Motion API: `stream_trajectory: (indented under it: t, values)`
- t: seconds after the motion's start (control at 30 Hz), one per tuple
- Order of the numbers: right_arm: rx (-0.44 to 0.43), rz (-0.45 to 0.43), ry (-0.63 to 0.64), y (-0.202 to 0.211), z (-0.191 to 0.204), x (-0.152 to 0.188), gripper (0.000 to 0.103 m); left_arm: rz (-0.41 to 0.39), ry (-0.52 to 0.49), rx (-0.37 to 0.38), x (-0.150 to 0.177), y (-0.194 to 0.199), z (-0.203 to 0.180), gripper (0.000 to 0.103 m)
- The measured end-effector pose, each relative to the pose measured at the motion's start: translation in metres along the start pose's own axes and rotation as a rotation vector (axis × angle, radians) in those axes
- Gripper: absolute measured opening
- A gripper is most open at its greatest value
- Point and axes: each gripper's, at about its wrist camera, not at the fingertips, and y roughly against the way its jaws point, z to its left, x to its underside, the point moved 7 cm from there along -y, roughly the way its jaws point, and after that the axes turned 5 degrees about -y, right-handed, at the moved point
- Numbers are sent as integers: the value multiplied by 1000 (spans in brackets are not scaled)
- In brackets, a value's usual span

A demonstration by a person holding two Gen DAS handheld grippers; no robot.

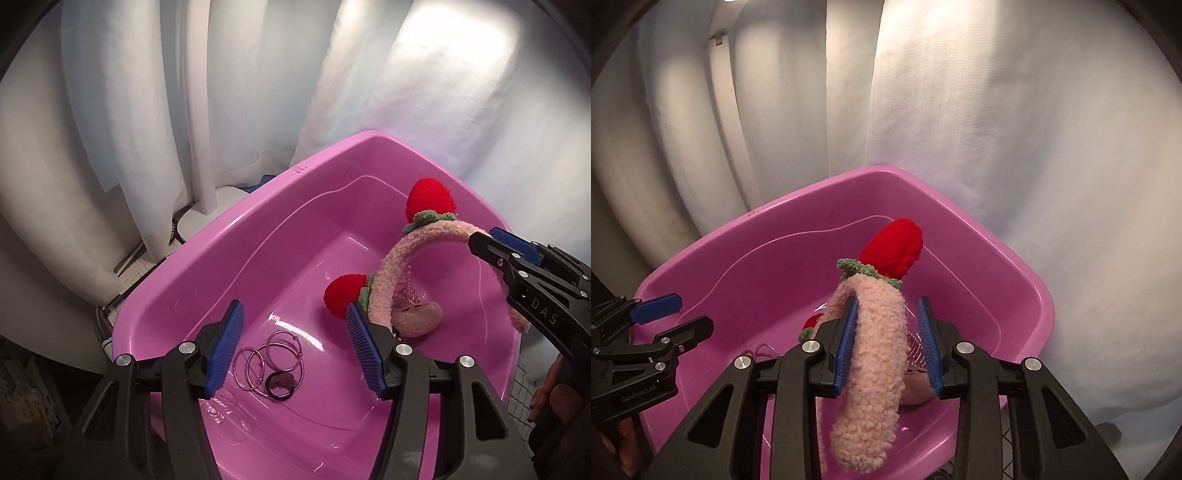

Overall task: Organize jewelry
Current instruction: 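Open left gripper to drop the ring while right gripper drops the headband, then withdraw both open tools from the tub back over the table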

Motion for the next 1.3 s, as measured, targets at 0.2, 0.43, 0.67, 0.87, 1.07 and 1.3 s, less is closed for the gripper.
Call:
stream_trajectory:
  t: [0.2, 0.43, 0.67, 0.87, 1.07, 1.3]
  values:
    - [26, -19, -2, 9, -6, 1, 59, -5, -1, -11, 0, 3, 0, 81]
    - [-1, -29, -35, 18, -12, 4, 63, 10, 4, -19, 5, 3, -3, 82]
    - [-16, -41, -44, 27, -11, 8, 63, 15, 2, -36, 10, 8, -6, 82]
    - [-26, -62, -48, 39, -11, 14, 64, 3, 8, -47, 13, 19, -10, 83]
    - [-45, -86, -53, 53, -14, 22, 65, -14, 16, -63, 17, 31, -16, 83]
    - [-70, -138, -78, 87, -29, 45, 66, -45, 20, -91, 30, 52, -28, 86]
